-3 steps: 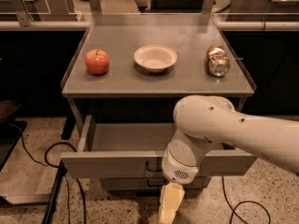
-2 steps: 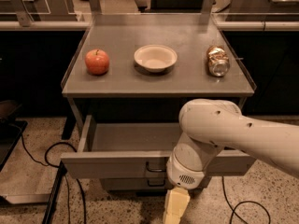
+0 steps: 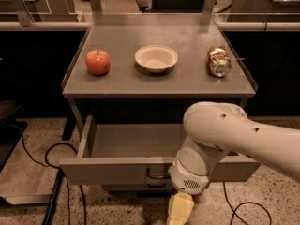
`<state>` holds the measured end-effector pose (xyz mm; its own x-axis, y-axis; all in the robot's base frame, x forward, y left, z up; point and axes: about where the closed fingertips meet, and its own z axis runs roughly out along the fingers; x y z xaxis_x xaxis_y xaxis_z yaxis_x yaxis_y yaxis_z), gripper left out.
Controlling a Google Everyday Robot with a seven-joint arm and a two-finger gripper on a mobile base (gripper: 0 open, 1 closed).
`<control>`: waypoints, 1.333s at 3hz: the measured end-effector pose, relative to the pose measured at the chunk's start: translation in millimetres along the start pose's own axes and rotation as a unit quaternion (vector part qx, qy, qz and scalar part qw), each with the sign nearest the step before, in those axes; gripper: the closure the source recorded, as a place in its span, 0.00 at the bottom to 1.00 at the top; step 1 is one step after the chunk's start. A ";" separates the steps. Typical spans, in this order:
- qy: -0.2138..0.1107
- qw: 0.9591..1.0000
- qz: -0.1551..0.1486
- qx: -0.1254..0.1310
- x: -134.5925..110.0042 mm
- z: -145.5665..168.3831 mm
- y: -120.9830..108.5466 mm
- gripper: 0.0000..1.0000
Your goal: Open top drawer
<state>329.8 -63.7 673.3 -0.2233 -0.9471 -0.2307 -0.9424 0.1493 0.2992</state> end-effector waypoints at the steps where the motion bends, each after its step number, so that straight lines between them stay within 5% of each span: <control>1: 0.004 1.000 -0.001 -0.005 1.1 1.1 3.4 0.00; 4: 0.007 1.000 0.003 -0.013 3.5 -0.2 17.3 0.00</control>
Offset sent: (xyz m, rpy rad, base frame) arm -0.0407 -0.0257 -0.0144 -0.0195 0.1028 0.0055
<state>312.8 -64.5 677.8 -0.2248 -0.9501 -0.2160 -0.9343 0.1472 0.3248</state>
